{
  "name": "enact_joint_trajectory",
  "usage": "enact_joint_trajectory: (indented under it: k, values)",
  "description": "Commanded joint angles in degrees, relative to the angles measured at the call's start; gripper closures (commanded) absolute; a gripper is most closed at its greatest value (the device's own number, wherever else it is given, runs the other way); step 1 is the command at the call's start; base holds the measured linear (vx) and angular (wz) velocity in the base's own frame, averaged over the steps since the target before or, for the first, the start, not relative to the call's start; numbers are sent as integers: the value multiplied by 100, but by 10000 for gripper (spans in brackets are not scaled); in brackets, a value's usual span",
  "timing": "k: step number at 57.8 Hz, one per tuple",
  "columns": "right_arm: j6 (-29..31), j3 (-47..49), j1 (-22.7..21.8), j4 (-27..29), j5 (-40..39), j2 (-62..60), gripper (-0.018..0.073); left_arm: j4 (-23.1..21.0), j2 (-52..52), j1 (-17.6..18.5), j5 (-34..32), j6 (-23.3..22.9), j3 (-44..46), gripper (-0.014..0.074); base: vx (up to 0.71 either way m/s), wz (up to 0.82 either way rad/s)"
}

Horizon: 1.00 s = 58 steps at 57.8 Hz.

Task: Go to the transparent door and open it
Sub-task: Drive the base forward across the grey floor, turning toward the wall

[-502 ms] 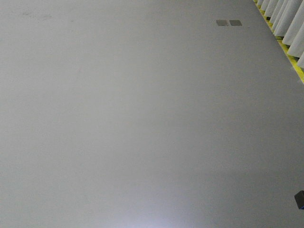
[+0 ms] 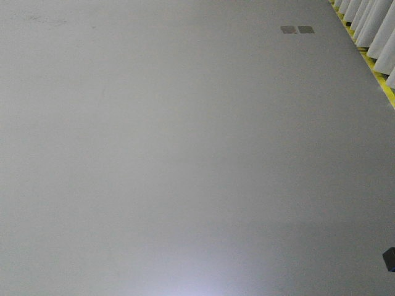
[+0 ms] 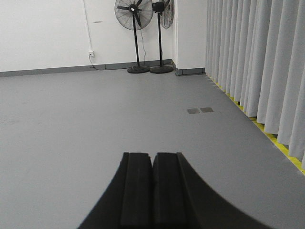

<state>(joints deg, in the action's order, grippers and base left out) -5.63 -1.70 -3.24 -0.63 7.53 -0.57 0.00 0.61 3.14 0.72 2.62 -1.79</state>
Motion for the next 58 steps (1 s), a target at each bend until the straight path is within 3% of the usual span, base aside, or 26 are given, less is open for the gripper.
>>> enact_joint_trajectory:
  k: [1,58]
  values:
    - [8,-23,-28,-28,-500,-89,566,-33,83,17,-472,-44,-86,603,0,0]
    - [8,-23,-28,-28,-500,-89,566,-33,83,17,-472,-44,-86,603,11,1]
